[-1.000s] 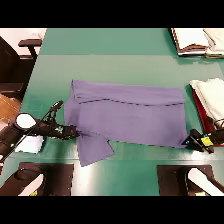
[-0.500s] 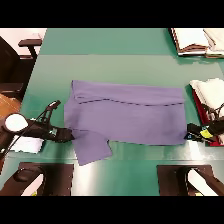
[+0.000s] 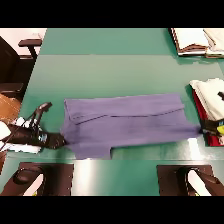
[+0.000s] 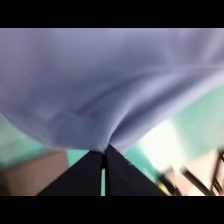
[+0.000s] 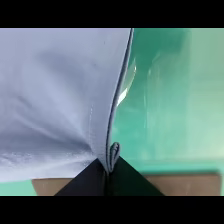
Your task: Fold the shirts.
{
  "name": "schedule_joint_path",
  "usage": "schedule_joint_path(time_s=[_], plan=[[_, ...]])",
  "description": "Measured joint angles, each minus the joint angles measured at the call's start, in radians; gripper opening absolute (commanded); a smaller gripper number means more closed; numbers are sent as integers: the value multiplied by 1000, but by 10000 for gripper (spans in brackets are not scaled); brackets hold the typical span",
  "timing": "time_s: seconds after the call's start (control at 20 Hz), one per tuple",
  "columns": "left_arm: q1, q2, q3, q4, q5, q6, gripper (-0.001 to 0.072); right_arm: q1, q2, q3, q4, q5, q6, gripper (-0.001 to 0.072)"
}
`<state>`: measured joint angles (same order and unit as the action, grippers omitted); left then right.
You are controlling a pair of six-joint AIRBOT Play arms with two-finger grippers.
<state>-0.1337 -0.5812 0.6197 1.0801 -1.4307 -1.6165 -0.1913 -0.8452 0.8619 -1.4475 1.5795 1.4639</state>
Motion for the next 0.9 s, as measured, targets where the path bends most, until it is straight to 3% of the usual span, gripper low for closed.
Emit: schedule_joint_path(time_s=[0.5,0.55,0.6,0.65,0.7,0.8,0.9], plan=[[0,-610,386,144,371,137,22,153,-522,398,86,-183,2,23],[0,-652,410,147,397,140,24,157,-563,434,101,-190,2,143],[0,-678,426,150,417,143,204,160,-603,469,118,-197,2,309],[1,-698,441,150,446,145,511,162,-637,500,134,-199,1,352],[2,-713,449,150,457,146,560,164,-665,528,151,-204,-3,358],[2,-729,465,149,477,146,524,166,-704,572,185,-207,-34,461],[2,-736,487,146,462,147,523,158,-725,597,213,-198,-75,461]])
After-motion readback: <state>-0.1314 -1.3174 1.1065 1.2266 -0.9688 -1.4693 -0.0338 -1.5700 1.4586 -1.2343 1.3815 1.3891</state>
